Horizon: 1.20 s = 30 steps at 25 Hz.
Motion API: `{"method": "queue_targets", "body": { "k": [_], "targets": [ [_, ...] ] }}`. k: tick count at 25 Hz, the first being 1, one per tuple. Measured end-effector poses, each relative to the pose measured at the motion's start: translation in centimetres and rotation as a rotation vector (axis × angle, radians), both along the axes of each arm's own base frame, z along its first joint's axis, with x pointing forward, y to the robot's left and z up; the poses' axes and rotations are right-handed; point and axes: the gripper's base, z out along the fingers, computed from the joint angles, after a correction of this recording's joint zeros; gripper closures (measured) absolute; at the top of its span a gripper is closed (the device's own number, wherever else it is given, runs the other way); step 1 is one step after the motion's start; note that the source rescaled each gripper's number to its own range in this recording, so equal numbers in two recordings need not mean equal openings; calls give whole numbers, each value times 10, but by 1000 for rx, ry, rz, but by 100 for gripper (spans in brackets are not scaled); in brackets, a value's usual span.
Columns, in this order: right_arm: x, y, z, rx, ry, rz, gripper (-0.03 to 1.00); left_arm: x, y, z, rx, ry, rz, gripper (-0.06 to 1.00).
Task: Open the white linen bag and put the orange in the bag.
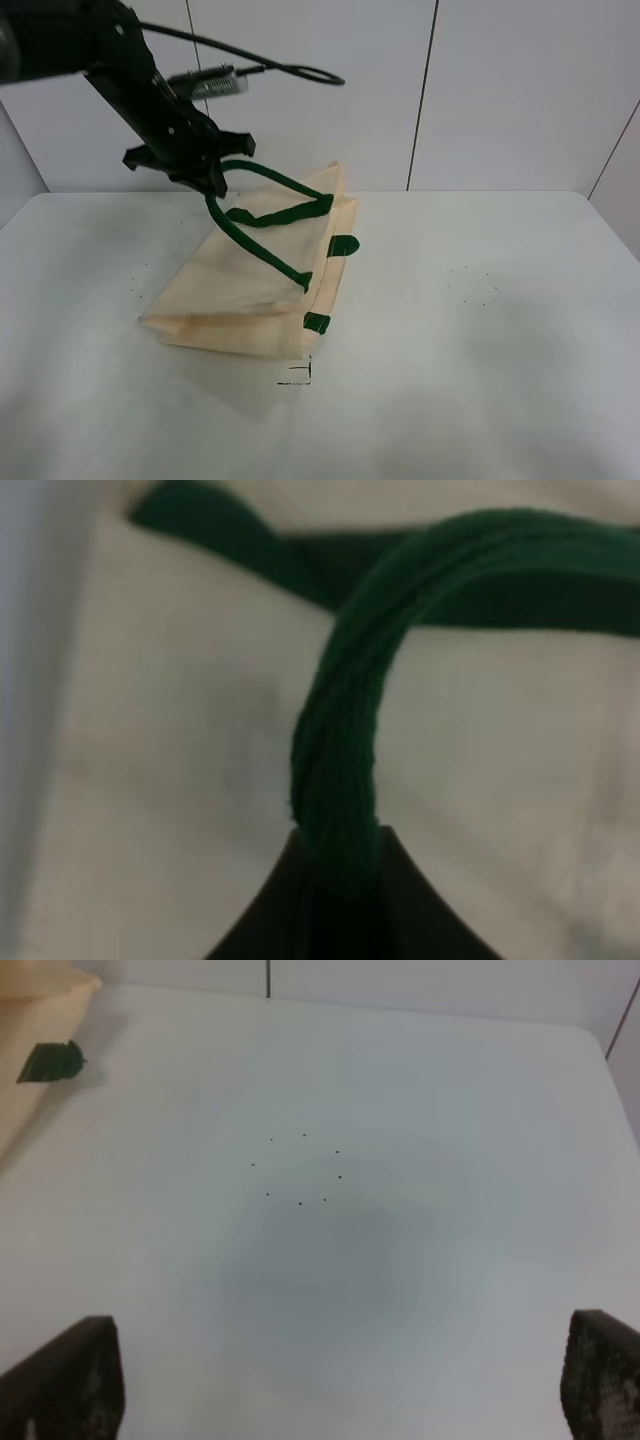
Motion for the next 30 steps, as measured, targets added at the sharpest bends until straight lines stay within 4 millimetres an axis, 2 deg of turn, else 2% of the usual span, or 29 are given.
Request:
{"method": "queue_targets", "body": {
  "k": [1,2,4,6,7,9,13,17,20,27,30],
  "targets": [
    [0,0,0,0,0,0,-3,3,-2,-14,-2,34,1,87],
    [0,0,0,0,0,0,-3,5,-4,-27,-2,60,2,78],
    [0,0,0,0,0,0,-3,9,-6,-44,-3,95,-3,53],
    [0,0,0,1,0,0,-3,10,-7,-53,6,111,-18,30],
    [0,0,0,1,0,0,-3,11,-7,-54,8,108,-23,21],
    [0,0,0,1,0,0,-3,12,-6,-54,24,87,-35,13],
    [0,0,0,1,0,0,-3,16,6,-54,166,43,-69,8],
    [0,0,0,2,0,0,-3,20,24,-54,237,43,-4,8],
    [0,0,0,2,0,0,-3,25,45,-54,241,49,48,8],
    [0,0,0,2,0,0,-3,32,114,-55,236,99,178,8],
    [0,0,0,2,0,0,-3,30,130,-56,242,141,210,8]
  ]
}}
